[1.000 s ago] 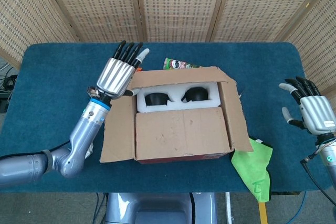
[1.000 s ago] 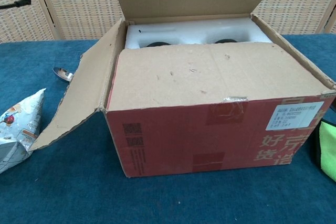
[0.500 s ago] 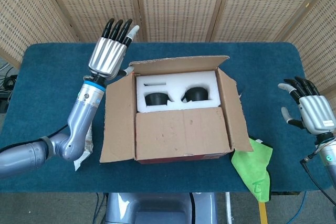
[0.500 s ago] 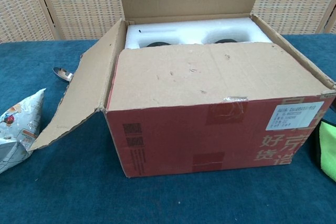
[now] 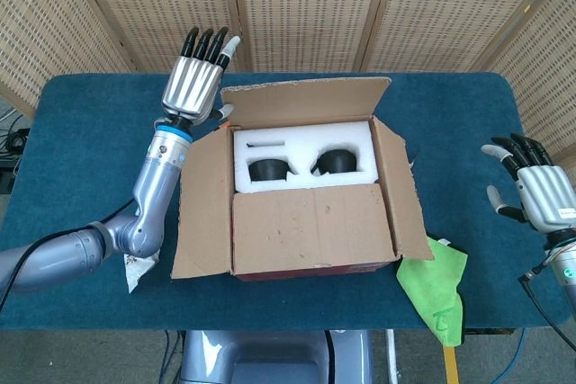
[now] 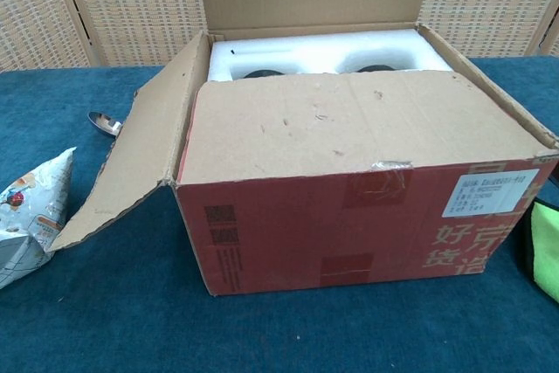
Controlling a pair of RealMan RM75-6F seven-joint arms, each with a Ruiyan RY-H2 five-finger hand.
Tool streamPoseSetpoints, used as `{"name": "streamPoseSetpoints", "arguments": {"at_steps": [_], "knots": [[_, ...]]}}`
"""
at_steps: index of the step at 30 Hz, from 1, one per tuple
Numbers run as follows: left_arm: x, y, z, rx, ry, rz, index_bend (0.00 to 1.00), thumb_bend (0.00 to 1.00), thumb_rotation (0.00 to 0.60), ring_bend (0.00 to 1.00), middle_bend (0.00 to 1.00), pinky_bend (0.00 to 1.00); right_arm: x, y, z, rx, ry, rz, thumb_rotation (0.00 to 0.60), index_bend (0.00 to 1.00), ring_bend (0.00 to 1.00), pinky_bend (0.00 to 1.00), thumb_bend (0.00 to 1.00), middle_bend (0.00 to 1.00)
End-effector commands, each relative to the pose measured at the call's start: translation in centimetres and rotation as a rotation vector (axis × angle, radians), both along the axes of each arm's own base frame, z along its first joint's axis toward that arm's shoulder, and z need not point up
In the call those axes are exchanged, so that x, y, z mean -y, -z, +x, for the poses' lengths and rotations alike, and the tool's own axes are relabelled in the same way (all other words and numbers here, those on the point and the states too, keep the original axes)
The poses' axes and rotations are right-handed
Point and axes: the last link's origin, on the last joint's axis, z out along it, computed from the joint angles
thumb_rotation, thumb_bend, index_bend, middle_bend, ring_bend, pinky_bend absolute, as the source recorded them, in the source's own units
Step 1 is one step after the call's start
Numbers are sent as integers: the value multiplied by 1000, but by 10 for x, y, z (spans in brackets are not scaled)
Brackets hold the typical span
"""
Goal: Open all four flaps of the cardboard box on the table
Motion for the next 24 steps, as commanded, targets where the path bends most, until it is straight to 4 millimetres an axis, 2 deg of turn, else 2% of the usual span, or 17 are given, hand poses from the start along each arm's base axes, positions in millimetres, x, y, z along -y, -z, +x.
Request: {"name": "streamPoseSetpoints", "arguments": {"at_steps": [1,9,16,24], "knots": [[-5,2,2,2,-9,2,0,214,486,0,0,0,0,-1,-1,0,3,-2,600,184,0,63,504,136],[-15,7,4,-3,-32,14,0,207,485,0,0,0,-2,-4,-4,-4,11,-7,600,183,0,63,504,137],[-19,12,5,3,-68,8,0,148,487,0,0,0,-3,-7,-5,-7,17,-11,600,184,0,63,505,136],[-27,8,0,-10,-91,39,0,67,491,0,0,0,-3,-7,-5,-7,19,-11,600,184,0,63,504,137]]}}
